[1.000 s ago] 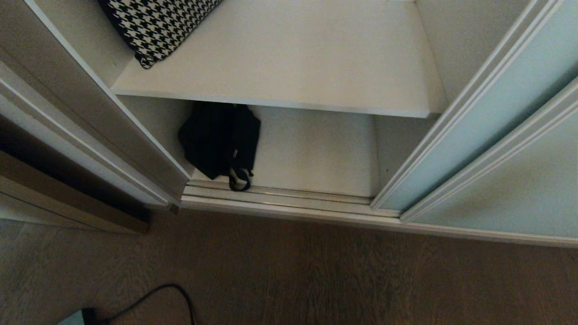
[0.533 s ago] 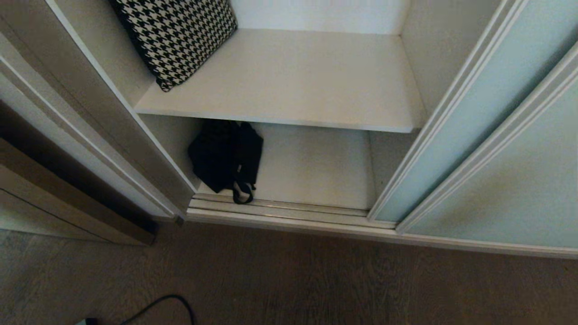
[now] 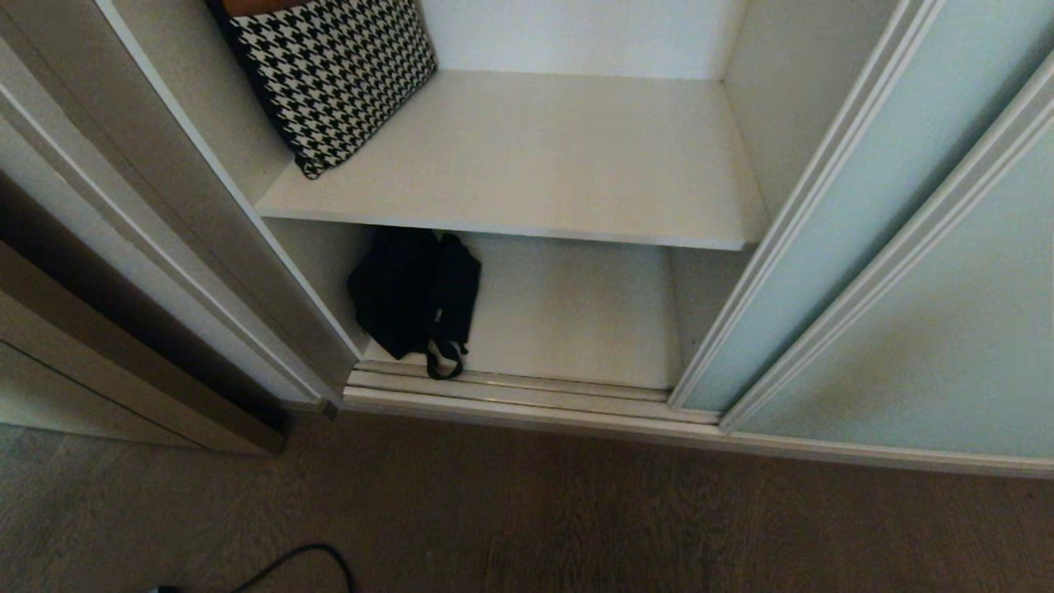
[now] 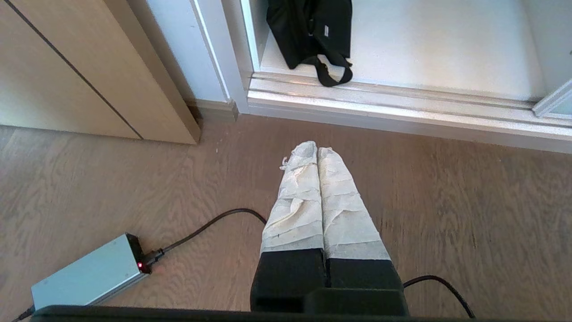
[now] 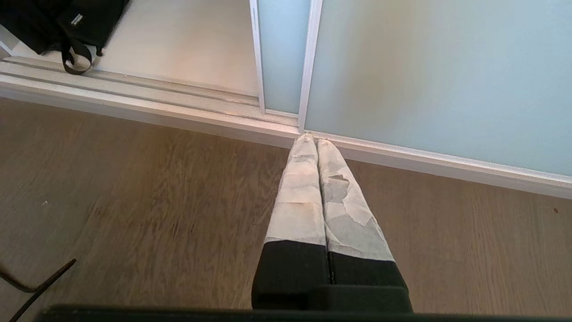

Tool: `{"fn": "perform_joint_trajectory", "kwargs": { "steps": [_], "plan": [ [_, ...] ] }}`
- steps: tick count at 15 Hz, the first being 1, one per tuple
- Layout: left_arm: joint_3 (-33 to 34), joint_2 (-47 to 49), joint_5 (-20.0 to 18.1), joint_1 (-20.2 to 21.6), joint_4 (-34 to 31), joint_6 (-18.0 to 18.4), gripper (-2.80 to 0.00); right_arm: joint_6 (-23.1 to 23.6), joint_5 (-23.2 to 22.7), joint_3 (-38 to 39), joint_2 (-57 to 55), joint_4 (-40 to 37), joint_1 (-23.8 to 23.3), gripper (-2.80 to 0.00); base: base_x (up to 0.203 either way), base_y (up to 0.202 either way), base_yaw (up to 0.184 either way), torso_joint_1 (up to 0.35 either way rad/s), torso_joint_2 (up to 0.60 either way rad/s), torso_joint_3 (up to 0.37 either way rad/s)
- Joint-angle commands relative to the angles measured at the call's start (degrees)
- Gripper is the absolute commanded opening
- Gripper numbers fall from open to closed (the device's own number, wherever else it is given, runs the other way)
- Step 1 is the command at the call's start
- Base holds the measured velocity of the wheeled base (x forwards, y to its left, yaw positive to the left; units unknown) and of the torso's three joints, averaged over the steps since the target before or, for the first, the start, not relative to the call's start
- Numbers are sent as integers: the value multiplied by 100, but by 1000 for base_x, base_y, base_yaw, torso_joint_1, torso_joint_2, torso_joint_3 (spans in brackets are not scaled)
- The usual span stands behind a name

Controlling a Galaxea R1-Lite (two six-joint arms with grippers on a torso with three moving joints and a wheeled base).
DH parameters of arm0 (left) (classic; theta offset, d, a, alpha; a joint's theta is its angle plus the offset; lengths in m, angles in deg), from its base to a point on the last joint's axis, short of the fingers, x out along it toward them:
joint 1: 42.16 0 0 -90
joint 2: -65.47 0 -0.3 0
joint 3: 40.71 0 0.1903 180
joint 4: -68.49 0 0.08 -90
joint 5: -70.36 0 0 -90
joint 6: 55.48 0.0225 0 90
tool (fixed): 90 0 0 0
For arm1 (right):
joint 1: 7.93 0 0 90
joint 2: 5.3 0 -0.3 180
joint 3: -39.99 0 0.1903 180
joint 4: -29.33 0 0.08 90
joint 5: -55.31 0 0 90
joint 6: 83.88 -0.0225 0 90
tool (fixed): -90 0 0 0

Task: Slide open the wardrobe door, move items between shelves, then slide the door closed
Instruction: Close the door

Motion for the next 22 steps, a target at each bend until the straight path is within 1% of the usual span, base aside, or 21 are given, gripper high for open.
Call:
{"fn": "perform_joint_trajectory", "kwargs": {
  "steps": [1,3,15,17,18,19,22],
  "plan": [
    [2,22,3,2,0,-30,-280,4,-3,9,18,0,2,-280,0,0,0,2,7,100],
    [2,16,3,2,0,-112,-280,4,-3,9,18,0,2,-280,0,0,0,2,6,47],
    [2,19,3,2,0,-112,-280,15,-3,9,18,0,2,-280,0,0,0,0,0,0],
    [2,24,3,2,0,-112,-280,347,-16,9,26,-46,2,-280,0,0,0,0,0,0],
    [2,21,3,2,0,-112,-280,349,-31,9,18,-35,2,-280,0,0,0,0,0,0],
    [2,16,3,2,0,-112,-280,250,-27,9,18,-17,2,-280,0,0,0,0,0,0],
    [2,19,3,2,0,-112,-280,135,93,-9,35,-37,2,-280,0,0,0,0,0,0]
  ]
}}
